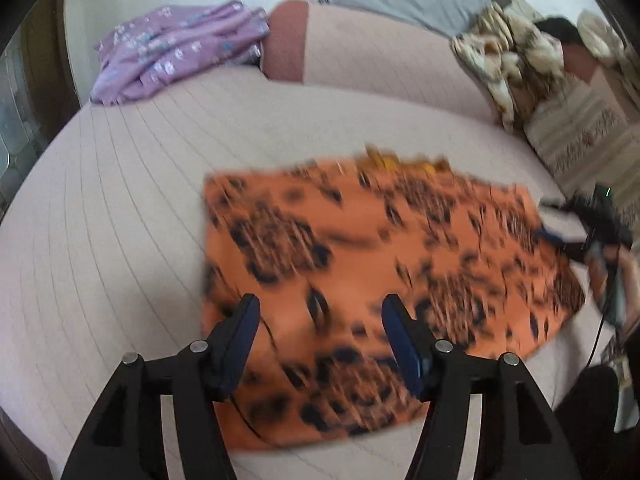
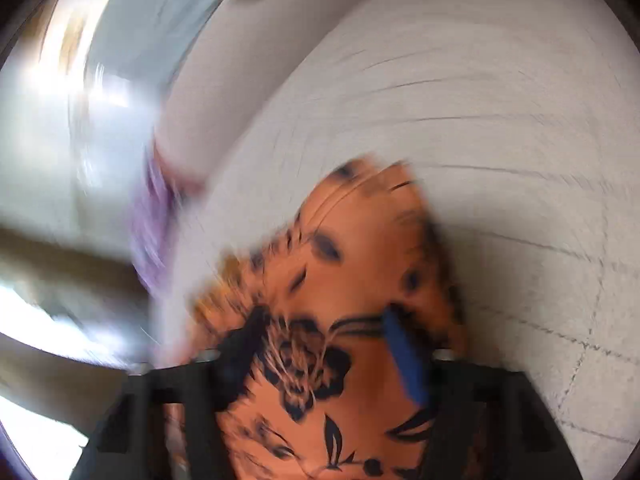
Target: Fold small clothes
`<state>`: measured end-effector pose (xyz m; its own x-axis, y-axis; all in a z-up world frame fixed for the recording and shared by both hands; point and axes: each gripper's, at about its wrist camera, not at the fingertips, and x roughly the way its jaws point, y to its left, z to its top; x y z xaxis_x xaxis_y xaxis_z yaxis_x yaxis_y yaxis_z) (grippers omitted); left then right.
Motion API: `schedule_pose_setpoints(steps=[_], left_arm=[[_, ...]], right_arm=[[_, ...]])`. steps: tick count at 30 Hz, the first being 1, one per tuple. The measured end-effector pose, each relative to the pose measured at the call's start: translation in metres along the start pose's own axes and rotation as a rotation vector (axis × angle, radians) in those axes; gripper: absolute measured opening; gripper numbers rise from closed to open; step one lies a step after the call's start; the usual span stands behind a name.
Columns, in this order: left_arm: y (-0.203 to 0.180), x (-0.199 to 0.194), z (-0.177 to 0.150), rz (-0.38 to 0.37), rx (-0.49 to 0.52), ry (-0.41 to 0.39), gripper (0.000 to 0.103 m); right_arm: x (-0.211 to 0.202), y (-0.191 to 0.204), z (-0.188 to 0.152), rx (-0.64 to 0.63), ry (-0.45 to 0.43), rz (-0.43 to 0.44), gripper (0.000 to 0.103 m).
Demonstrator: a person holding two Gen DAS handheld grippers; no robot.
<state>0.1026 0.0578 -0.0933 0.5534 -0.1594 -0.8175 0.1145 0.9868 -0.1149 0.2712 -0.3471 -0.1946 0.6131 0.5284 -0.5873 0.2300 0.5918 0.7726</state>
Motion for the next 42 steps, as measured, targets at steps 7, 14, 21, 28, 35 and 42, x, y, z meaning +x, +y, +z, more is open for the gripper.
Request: schedule_pose_setpoints(steps=[7, 14, 21, 28, 35, 42], left_arm=[[-0.023, 0.018, -0.021, 0.010, 0.018, 0.059, 0.064], [-0.017, 0.020, -0.029, 0.044, -0.012, 0.073, 0.064], [-0.013, 0.015, -0.023, 0.058, -0.093, 0.050, 0.065], [-0.017, -0.011, -0.026, 0.089, -0.102, 0.025, 0.067], [-0.019, -0.030, -0.025, 0.089, -0.120, -0.025, 0.074], [-0.023, -0.041, -0.026, 0.094, -0.106, -0.046, 0.074]], right_arm=[[0.000, 0.056, 0.004, -0.175, 0.023, 0.087, 0.072], [0.005, 0.001, 0.047, 0.059, -0.167, 0.015, 0.064], [-0.049, 0.030, -0.046, -0.120, -0.046, 0.114, 0.071], [-0.074, -0.028, -0.123, 0.001, -0.067, 0.004, 0.057], [-0.094, 0.004, -0.157, -0.073, -0.052, 0.019, 0.076], [-0.078, -0.024, -0.162, 0.095, -0.072, -0.004, 0.077]])
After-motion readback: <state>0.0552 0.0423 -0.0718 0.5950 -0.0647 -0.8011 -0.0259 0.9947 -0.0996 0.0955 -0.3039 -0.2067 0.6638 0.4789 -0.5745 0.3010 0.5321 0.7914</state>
